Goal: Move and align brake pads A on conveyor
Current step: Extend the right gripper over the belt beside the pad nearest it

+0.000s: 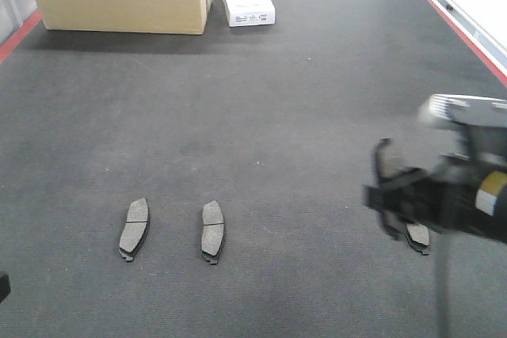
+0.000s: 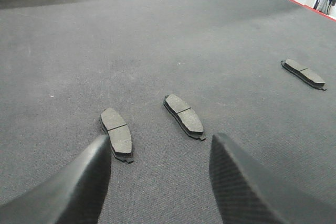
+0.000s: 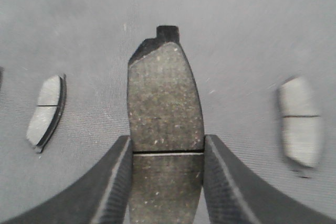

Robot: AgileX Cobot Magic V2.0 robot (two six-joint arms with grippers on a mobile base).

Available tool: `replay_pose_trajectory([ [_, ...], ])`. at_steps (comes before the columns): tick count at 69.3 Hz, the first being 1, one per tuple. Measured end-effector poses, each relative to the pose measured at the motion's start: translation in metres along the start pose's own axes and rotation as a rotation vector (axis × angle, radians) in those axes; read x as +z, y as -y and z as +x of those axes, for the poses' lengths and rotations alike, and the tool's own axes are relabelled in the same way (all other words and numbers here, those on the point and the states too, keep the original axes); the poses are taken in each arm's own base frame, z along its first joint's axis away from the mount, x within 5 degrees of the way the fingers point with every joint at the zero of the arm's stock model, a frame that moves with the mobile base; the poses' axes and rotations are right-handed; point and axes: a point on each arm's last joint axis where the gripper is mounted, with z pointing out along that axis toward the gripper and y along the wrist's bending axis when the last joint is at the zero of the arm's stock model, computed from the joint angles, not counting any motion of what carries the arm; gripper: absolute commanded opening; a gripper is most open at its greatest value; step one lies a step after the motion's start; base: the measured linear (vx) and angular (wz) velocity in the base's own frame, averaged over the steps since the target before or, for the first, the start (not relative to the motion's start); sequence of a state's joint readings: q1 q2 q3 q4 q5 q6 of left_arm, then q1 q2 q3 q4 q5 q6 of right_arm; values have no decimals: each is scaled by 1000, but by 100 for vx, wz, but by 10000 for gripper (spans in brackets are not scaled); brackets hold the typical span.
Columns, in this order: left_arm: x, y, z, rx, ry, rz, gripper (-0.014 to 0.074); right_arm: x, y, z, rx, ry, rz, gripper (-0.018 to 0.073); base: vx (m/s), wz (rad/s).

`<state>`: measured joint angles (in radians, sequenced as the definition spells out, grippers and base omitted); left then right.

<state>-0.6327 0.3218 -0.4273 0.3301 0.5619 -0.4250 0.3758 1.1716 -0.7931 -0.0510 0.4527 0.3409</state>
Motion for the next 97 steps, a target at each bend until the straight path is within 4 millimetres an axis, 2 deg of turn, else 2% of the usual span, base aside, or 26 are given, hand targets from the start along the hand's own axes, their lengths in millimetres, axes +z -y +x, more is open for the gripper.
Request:
replay_pose_trajectory([
  [10, 0, 0, 0, 0, 0, 0, 412, 51, -5, -9, 32, -120, 22, 22, 0, 0],
  [23, 0, 0, 0, 0, 0, 0, 412, 107, -7, -6, 39, -291, 72, 29, 0, 0],
  [43, 0, 0, 0, 0, 0, 0, 412, 162, -8, -8, 34, -428, 116, 64, 0, 0],
  [54, 0, 0, 0, 0, 0, 0, 412, 182, -8, -5, 37, -502, 138, 174, 0, 0],
  [63, 0, 0, 0, 0, 0, 0, 412, 188, -9, -7, 30, -529, 145, 339, 0, 0],
  [68, 0, 0, 0, 0, 0, 0, 412, 188, -10, -10, 29, -526, 144, 401, 0, 0],
  [79, 0, 0, 0, 0, 0, 0, 412, 178, -14, -25, 20, -470, 131, 436, 0, 0],
  [87, 0, 0, 0, 0, 0, 0, 412, 153, -15, -43, -31, -398, 138, 435, 0, 0],
  [97, 0, 0, 0, 0, 0, 0, 412, 101, -16, -70, -99, -266, 158, 435, 0, 0],
])
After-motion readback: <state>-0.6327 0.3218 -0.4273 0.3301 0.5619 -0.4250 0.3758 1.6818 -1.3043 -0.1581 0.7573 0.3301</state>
